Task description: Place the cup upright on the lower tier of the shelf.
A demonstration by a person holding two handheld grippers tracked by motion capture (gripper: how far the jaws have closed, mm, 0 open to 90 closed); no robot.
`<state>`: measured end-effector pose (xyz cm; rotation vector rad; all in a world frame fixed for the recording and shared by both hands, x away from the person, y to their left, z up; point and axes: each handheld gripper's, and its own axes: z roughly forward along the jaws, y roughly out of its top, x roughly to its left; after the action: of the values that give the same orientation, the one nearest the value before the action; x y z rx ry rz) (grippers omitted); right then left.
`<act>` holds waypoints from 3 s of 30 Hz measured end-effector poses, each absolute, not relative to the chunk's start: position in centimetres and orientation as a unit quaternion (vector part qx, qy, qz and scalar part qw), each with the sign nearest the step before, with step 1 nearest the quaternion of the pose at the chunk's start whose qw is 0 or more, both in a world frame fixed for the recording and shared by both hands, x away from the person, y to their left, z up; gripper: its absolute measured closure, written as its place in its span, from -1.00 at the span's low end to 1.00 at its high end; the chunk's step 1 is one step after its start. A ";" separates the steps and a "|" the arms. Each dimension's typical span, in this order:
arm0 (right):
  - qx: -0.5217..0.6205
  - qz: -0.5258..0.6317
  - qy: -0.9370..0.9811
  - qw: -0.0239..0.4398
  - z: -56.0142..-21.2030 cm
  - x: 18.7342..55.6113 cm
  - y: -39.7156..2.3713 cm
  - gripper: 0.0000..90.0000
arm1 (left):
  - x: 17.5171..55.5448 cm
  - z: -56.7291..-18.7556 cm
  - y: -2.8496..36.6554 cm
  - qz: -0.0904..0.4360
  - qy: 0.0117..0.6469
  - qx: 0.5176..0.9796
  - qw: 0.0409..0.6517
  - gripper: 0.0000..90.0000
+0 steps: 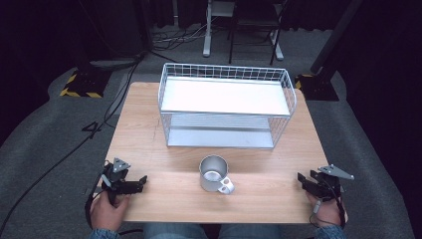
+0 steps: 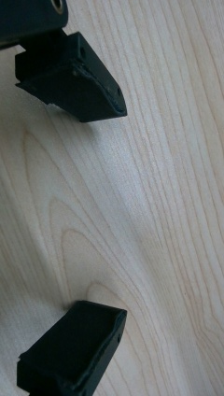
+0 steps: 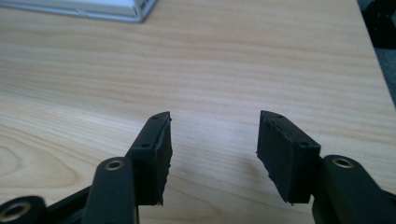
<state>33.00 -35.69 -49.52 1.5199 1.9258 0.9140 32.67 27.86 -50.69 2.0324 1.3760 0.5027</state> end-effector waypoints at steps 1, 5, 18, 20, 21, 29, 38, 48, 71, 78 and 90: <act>0.558 0.342 0.710 0.261 -49.2 32.9 -35.6 0.00 | 32.7 -50.7 27.9 0.191 0.522 0.771 0.313 -0.87; 0.547 0.348 0.716 0.259 -48.1 32.7 -35.1 0.00 | 32.7 -50.7 27.9 0.191 0.522 0.771 0.313 -0.87; 0.524 0.377 0.720 0.254 -44.9 31.2 -33.2 0.03 | 32.7 -50.7 27.9 0.191 0.522 0.771 0.313 -0.87; 0.517 0.386 0.720 0.256 -44.3 30.9 -32.8 0.04 | 32.7 -50.7 27.9 0.191 0.522 0.770 0.313 -0.87; 0.511 0.391 0.722 0.255 -44.0 30.7 -32.6 0.05 | 32.7 -50.7 27.9 0.191 0.522 0.770 0.313 -0.87; 0.472 0.419 0.740 0.229 -42.5 29.6 -29.7 0.06 | 32.7 -50.7 27.9 0.191 0.522 0.771 0.313 -0.87; 0.414 0.441 0.772 0.193 -41.4 28.6 -25.2 0.06 | 32.7 -50.7 27.9 0.191 0.522 0.771 0.313 -0.87; 0.363 0.443 0.805 0.155 -41.7 28.0 -20.6 0.05 | 32.7 -50.7 27.9 0.191 0.522 0.770 0.313 -0.87; 0.331 0.438 0.830 0.097 -44.0 28.9 -15.4 0.06 | 32.7 -50.7 27.9 0.190 0.522 0.771 0.313 -0.87; 0.336 0.423 0.836 0.096 -44.6 29.6 -14.6 0.17 | 32.7 -50.7 27.9 0.190 0.522 0.771 0.313 -0.87; 0.345 0.414 0.838 0.083 -44.8 30.3 -13.9 0.54 | 32.7 -50.7 27.9 0.191 0.522 0.771 0.312 -0.87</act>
<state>30.25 -13.88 -44.83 1.0297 2.5023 1.2358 32.67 27.86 -50.68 2.0334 1.3766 0.5031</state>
